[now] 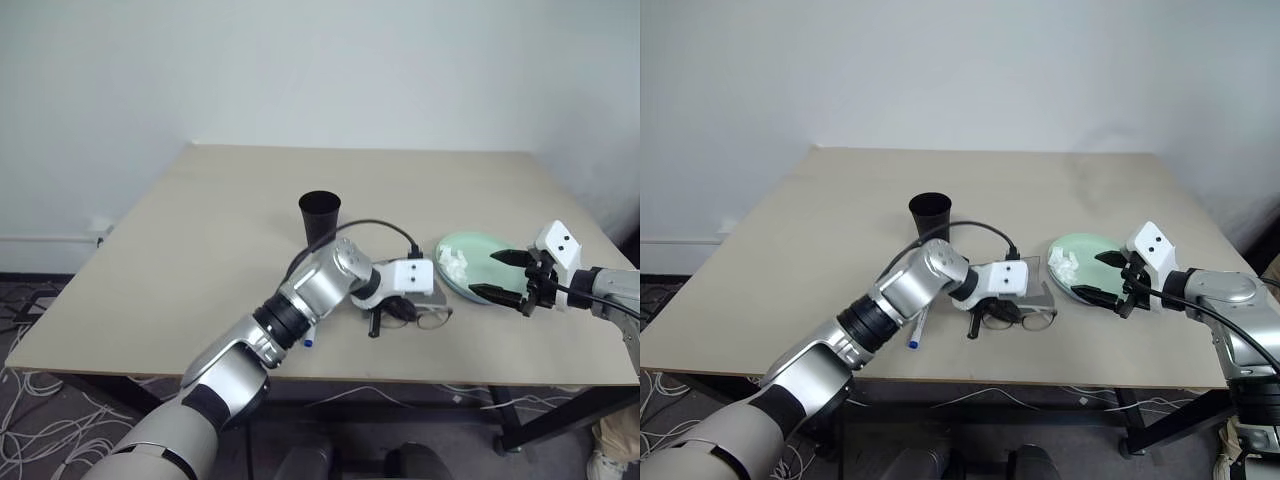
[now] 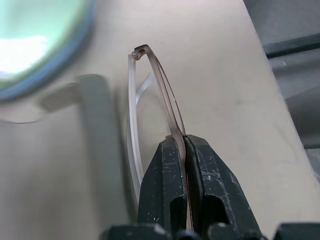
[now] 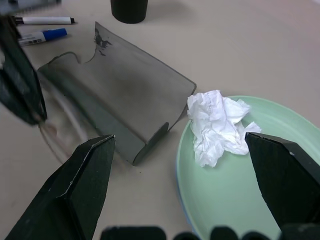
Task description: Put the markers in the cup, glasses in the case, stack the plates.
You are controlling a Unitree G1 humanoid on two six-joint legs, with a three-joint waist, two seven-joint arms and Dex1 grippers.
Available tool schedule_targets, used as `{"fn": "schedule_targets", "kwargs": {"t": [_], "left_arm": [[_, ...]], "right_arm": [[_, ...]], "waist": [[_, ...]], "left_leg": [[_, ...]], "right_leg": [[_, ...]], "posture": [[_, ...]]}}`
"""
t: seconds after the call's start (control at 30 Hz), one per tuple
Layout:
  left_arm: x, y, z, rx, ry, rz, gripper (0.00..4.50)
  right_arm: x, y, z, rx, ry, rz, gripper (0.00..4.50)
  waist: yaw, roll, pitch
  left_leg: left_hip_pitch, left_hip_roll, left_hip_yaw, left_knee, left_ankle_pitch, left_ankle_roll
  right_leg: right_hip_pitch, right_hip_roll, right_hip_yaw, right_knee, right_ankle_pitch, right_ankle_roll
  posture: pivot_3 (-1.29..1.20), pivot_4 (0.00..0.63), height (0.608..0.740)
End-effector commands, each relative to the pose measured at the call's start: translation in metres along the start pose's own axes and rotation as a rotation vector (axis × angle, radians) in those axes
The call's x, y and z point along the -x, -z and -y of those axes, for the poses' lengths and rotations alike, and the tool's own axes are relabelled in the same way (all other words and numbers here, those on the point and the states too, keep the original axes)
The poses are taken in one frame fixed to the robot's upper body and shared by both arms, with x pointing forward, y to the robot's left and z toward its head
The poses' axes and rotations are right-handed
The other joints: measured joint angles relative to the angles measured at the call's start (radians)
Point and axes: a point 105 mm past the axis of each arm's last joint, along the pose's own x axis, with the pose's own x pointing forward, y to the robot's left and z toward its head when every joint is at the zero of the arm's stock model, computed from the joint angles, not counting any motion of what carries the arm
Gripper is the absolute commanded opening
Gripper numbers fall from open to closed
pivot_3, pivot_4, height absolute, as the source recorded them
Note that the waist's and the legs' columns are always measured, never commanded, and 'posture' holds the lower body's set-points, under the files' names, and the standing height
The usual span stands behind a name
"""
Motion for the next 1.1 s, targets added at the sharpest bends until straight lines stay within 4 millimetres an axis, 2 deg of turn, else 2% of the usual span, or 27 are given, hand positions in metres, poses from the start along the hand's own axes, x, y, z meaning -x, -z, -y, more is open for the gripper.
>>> {"fn": "schedule_targets", "kwargs": {"t": [0.03, 0.1, 0.17, 0.3, 0.4, 0.53, 0.67, 1.1], "left_arm": [[0.026, -0.038, -0.013, -0.057, -0.033, 0.131, 0.01], [0.039, -0.050, -0.020, -0.041, -0.047, 0.194, 0.01], [0.050, -0.052, -0.028, -0.030, -0.065, 0.226, 0.01], [0.057, -0.035, -0.055, -0.048, -0.193, 0.221, 0.01], [0.048, -0.023, -0.065, -0.102, -0.261, 0.216, 0.01], [0.029, -0.002, -0.066, -0.094, -0.262, 0.166, 0.01], [0.015, 0.006, -0.064, -0.090, -0.268, 0.182, 0.01], [-0.006, 0.032, -0.046, -0.067, -0.166, 0.124, 0.01]], "right_arm": [[0.003, -0.011, 0.007, 0.041, 0.020, 0.022, 4.50], [0.004, -0.011, 0.007, 0.043, 0.020, 0.021, 4.50], [0.003, -0.011, 0.008, 0.045, 0.021, 0.021, 4.50], [0.002, -0.013, 0.009, 0.049, 0.018, 0.023, 4.50], [0.001, -0.014, 0.010, 0.053, 0.017, 0.024, 4.50], [0.001, -0.017, 0.011, 0.059, 0.015, 0.026, 4.50], [0.001, -0.017, 0.011, 0.062, 0.015, 0.025, 4.50], [0.001, -0.017, 0.009, 0.060, 0.018, 0.027, 4.50]], "waist": [[0.000, 0.000, 0.000], [0.001, 0.000, 0.000], [0.002, 0.000, 0.000], [0.001, 0.000, 0.000], [0.002, 0.000, 0.000], [0.005, 0.000, 0.000], [0.005, 0.000, 0.000], [0.004, 0.000, 0.000]], "left_leg": [[-0.001, 0.000, 0.000, 0.001, 0.000, 0.001], [-0.004, -0.001, 0.000, 0.002, 0.000, 0.002], [-0.006, -0.001, 0.000, 0.003, 0.000, 0.003], [-0.006, -0.002, 0.000, 0.004, -0.001, 0.004], [-0.006, -0.002, 0.000, 0.004, -0.001, 0.004], [-0.006, -0.003, 0.000, 0.004, -0.001, 0.004], [-0.007, -0.004, 0.000, 0.004, -0.001, 0.006], [-0.007, -0.004, 0.001, 0.005, -0.001, 0.007]], "right_leg": [[0.000, 0.000, 0.000, 0.000, 0.000, 0.000], [-0.002, 0.000, 0.000, -0.001, 0.001, 0.001], [-0.003, -0.001, 0.000, -0.001, 0.003, -0.001], [-0.003, -0.001, 0.000, -0.002, 0.003, -0.001], [-0.002, -0.001, 0.000, -0.001, 0.002, 0.001], [-0.003, -0.002, 0.000, -0.001, 0.005, -0.001], [-0.003, -0.002, 0.000, -0.002, 0.005, -0.001], [-0.002, -0.003, -0.001, -0.002, 0.006, 0.000]], "posture": [[0.00, 0.000, 0.731], [0.00, 0.000, 0.731], [0.00, 0.000, 0.731], [0.00, 0.000, 0.731], [0.00, 0.000, 0.731], [0.00, 0.000, 0.731], [0.00, 0.000, 0.731], [0.00, 0.000, 0.731]]}}
